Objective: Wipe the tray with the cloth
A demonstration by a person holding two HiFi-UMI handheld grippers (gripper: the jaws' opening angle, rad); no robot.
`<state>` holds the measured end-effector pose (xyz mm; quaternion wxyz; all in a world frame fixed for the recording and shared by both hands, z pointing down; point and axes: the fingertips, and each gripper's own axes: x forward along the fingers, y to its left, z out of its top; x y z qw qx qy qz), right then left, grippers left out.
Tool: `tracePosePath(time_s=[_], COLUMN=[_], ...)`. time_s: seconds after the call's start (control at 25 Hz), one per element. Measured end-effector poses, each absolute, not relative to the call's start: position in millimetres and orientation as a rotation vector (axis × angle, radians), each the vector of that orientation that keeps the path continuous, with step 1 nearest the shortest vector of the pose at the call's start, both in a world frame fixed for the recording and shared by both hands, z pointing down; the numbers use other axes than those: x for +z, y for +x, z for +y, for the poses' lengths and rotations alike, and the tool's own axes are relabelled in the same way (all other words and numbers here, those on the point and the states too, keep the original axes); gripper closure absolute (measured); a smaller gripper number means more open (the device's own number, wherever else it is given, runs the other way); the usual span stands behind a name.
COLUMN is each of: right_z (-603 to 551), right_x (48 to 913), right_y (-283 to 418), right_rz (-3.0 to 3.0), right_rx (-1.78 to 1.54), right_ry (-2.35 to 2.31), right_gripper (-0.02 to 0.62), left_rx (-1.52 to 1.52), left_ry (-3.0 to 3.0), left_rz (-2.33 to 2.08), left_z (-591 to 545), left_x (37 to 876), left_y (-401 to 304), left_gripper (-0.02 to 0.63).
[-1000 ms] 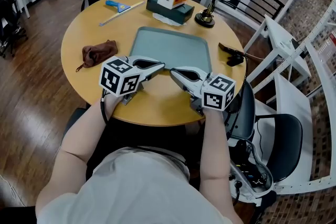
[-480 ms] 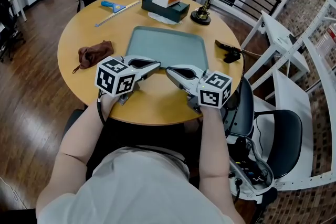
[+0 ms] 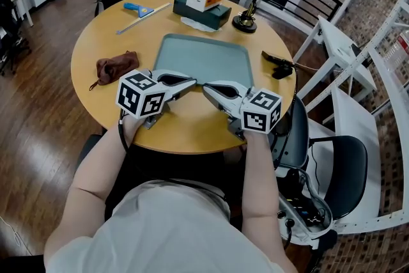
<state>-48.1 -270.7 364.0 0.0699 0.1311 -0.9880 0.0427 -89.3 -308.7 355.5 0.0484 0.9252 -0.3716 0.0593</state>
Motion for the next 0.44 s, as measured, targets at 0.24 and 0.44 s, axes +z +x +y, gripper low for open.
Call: tracePosePath(time_s=[0.24,0.44], right_z=[-270.5,-269.7], right_x=[364.9,365.7], right_y=[-48.2,-46.1], right_rz=[-2.972,-2.971], right_rx=[0.128,0.13], right_ry=[0.393,0.397], right_gripper=[0.594,0.595], left_rx=[0.178,0.179], left_ry=[2.822,2.821], left_rz=[-1.134,-1.13], left_z=[-308.8,-308.4], left_x=[356.2,357.4], left_y=[-89.8,-87.4], left_gripper=[0.606,0.606])
